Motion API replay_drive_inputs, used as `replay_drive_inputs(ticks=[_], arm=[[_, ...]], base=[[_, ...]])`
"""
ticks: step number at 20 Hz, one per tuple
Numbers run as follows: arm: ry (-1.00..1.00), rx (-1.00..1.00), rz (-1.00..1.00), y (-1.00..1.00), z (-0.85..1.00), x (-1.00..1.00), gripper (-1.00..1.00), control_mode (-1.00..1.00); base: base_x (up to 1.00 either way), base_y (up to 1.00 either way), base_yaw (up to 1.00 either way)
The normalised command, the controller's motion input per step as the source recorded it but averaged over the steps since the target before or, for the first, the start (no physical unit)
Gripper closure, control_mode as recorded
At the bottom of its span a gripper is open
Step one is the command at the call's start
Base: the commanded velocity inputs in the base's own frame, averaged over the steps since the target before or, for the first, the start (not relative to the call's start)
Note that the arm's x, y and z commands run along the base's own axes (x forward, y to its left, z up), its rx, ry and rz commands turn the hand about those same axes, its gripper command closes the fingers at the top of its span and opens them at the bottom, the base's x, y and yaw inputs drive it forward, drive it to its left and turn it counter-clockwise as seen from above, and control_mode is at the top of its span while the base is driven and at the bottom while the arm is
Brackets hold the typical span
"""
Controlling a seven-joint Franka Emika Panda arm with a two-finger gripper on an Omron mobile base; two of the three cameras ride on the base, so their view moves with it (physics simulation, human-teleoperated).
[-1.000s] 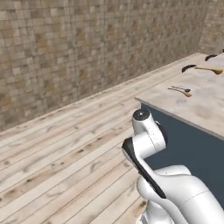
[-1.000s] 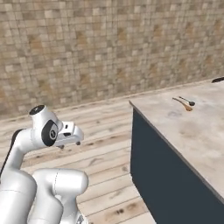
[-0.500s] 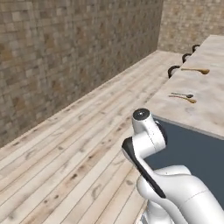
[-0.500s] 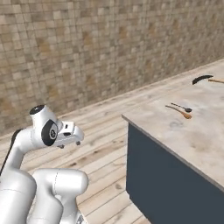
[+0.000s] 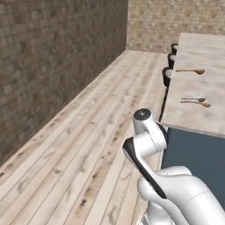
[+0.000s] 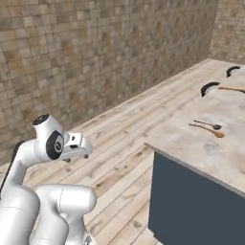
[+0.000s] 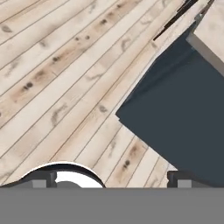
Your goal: Pick up the metallic utensils from the counter and place them in the open drawer. Make sure not to pick up any wooden utensils.
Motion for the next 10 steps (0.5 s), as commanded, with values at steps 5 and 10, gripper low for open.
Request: replay_drive_inputs(ticks=[5,10], arm=[[0.00,0.00,0.00,0.00,0.00,0.00,-1.00,1.00],[0.00,0.00,0.00,0.00,0.00,0.00,-1.00,1.00]], base=[[1.00,1.00,-0.19],[1.00,0.88,-0.28]])
